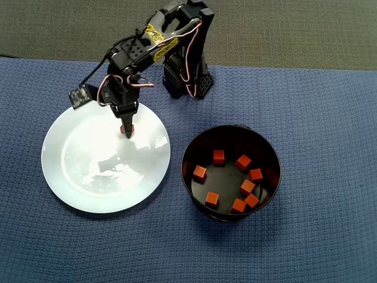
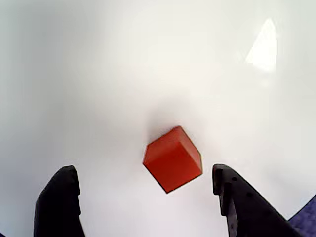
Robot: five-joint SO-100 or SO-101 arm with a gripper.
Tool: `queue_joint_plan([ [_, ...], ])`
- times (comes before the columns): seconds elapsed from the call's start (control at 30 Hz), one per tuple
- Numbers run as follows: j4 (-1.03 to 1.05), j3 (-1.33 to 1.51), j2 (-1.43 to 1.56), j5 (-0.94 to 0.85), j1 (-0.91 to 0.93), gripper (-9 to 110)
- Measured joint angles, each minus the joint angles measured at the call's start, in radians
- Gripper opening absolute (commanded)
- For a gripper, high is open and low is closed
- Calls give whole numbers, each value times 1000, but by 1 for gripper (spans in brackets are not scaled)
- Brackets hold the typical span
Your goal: Pick up the red cubes from the white plate and place them in the black recipient
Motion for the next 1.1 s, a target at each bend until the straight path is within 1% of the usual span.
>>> queue_joint_plan([
  [0.2, 91, -51, -66, -437, 72, 28],
  [0.27, 110, -78, -81, -528, 80, 28],
  [0.33, 110, -94, -97, -571, 78, 27],
  [0.57, 58, -95, -132, -591, 57, 26],
  [0.67, 11, -86, -144, -588, 25, 24],
  [0.87, -66, -55, -186, -575, 20, 22],
  [0.93, -77, -43, -189, -575, 12, 19],
  [1.03, -92, -35, -190, -575, 5, 10],
  [1.1, -103, -25, -190, -575, 3, 8],
])
